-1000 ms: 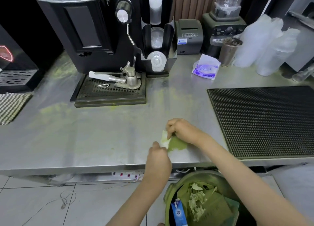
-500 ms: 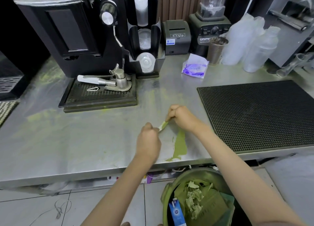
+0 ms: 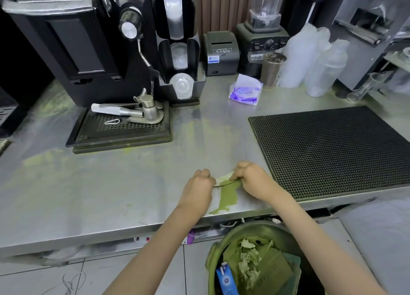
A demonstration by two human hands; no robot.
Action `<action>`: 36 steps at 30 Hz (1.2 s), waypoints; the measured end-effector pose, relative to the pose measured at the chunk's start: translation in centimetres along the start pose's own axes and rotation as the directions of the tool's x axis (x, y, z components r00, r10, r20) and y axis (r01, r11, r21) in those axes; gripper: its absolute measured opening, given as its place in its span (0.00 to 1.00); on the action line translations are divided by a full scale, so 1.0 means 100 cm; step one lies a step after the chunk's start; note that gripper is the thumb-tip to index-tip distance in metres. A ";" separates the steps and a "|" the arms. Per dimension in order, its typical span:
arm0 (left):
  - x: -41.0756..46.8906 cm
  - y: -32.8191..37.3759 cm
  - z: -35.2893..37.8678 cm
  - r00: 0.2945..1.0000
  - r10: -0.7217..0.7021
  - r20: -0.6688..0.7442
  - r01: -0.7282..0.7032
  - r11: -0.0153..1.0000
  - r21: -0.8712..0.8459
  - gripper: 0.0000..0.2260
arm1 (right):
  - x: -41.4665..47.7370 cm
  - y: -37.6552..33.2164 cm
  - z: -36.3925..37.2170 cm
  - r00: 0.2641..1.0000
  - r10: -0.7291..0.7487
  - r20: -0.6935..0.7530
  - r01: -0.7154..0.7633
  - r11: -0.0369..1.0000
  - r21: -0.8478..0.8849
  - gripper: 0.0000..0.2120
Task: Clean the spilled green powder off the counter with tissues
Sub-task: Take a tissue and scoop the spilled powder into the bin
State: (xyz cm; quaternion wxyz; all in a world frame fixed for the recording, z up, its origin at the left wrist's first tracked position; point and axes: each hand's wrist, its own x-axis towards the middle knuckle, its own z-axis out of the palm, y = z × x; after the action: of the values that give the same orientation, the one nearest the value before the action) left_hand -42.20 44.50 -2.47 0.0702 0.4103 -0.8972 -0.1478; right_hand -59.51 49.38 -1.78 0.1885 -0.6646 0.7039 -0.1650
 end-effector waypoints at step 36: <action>-0.030 -0.011 0.005 0.998 -0.033 -0.049 0.028 0.995 -0.097 0.15 | 0.007 -0.005 0.025 0.997 -0.056 -0.052 0.057 0.998 0.012 0.17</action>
State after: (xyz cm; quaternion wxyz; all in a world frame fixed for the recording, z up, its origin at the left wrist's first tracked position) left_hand -39.58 46.24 -3.27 0.1101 0.4238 -0.8806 -0.1814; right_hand -57.85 48.73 -3.74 0.1700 -0.6784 0.6885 -0.1919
